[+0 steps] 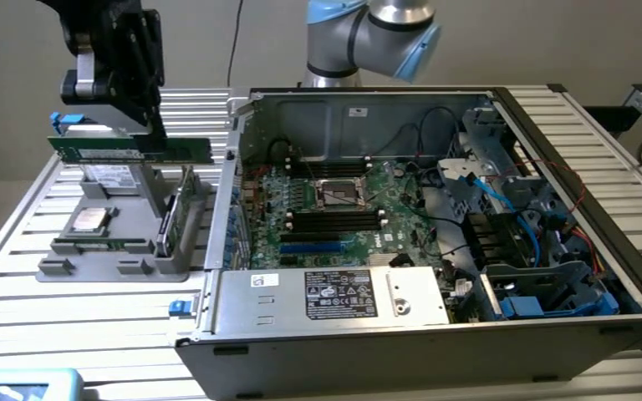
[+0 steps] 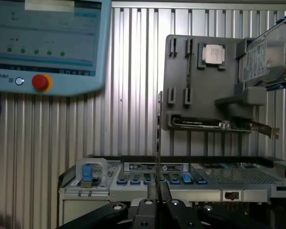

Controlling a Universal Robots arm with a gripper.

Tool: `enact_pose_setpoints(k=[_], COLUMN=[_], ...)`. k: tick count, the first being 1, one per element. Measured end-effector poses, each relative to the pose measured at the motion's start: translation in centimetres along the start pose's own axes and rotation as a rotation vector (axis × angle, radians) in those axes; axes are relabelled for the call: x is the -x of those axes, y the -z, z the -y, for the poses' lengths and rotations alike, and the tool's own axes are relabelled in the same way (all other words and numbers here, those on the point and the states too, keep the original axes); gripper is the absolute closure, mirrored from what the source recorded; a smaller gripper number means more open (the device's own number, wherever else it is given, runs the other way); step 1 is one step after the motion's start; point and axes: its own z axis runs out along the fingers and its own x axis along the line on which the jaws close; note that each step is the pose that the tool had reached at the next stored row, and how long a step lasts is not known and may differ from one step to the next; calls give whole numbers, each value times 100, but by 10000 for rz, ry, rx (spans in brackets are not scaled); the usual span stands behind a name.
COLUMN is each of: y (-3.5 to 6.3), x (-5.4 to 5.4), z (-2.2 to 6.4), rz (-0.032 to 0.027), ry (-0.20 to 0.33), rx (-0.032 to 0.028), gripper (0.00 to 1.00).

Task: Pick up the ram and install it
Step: 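Pick up the ram and move it above insertion slot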

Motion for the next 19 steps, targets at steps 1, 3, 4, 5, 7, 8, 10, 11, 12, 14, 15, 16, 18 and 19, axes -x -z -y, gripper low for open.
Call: enact_pose_setpoints(k=[1, 3, 4, 5, 7, 8, 10, 11, 12, 14, 15, 16, 18, 19], y=[1, 2, 2, 1, -5, -8, -18, -29, -42, -67, -80, -92, -117, -129], x=[-1, 0, 0, 0, 0, 1, 1, 1, 2, 3, 4, 5, 7, 8], z=[44, 133, 180, 225, 316, 361, 453, 498, 546, 638, 683, 728, 820, 865], rz=[0, 0, 0, 1, -1, -1, -1, -1, -1, -1, -1, -1, -1, -1], ry=[0, 0, 1, 3, 9, 13, 17, 17, 17, 17, 18, 18, 18, 19], rx=[3, 10, 16, 26, 47, 53, 66, 67, 69, 71, 72, 72, 73, 73], gripper=[87, 87, 87, 87, 87, 87, 87, 87, 87, 87, 87, 87, 87, 87])
